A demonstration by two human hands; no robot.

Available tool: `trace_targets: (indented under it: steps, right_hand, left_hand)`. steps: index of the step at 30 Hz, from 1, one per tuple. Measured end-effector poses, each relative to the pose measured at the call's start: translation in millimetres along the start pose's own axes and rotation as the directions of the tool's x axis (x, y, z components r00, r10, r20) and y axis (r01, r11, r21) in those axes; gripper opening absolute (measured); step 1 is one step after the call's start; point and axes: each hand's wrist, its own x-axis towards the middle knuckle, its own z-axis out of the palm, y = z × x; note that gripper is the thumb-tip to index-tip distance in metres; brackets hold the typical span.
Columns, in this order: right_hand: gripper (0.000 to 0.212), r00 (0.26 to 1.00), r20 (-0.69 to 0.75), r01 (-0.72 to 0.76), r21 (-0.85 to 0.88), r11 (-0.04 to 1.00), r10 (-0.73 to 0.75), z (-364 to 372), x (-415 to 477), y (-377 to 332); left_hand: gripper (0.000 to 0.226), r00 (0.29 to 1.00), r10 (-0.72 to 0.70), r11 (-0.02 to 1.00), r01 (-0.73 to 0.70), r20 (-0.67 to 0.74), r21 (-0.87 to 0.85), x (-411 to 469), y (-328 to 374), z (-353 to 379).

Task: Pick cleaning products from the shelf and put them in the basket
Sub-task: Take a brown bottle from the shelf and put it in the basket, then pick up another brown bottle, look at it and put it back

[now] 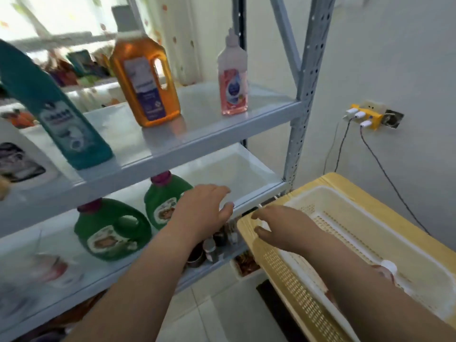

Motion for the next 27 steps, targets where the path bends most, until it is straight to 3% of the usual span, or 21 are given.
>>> trace_targets:
  steps: [7,13,16,19,23,27]
  right_hand:
    - [0.033,0.962,-0.236,0.125,-0.058,0.990,-0.135,-79.8,65.5,-75.8]
    - [0.026,0.914,-0.364,0.184,-0.026,0.983,-0.181,-119.1,129.5,-103.4]
    - [0.028,0.911,-0.371,0.186,-0.021,0.982,-0.181,-126.2,172.9,-99.0]
    - [0.035,0.937,-0.302,0.161,-0.068,0.985,-0.174,-125.9,215.1,-90.4]
    - [0.041,0.943,-0.253,0.221,-0.015,0.975,-0.217,-110.4,245.3,-76.9]
    - [0.043,0.906,-0.337,0.276,0.013,0.961,-0.255,-97.3,250.4,-70.3]
  left_hand:
    - [0.042,0.964,-0.124,0.991,0.109,-0.234,-0.076,-10.1,-69.6,-57.7]
    - [0.046,0.888,-0.266,0.943,0.159,-0.375,-0.293,20.0,-96.6,-79.4]
    - [0.054,0.833,-0.418,0.842,0.205,-0.362,-0.499,47.7,-108.8,-83.2]
    - [0.069,0.721,-0.626,0.646,0.267,-0.297,-0.715,79.9,-121.3,-88.2]
    - [0.099,0.573,-0.784,0.488,0.332,-0.239,-0.807,114.7,-142.0,-94.8]
    - [0.109,0.547,-0.811,0.451,0.357,-0.208,-0.818,148.0,-166.7,-102.0]
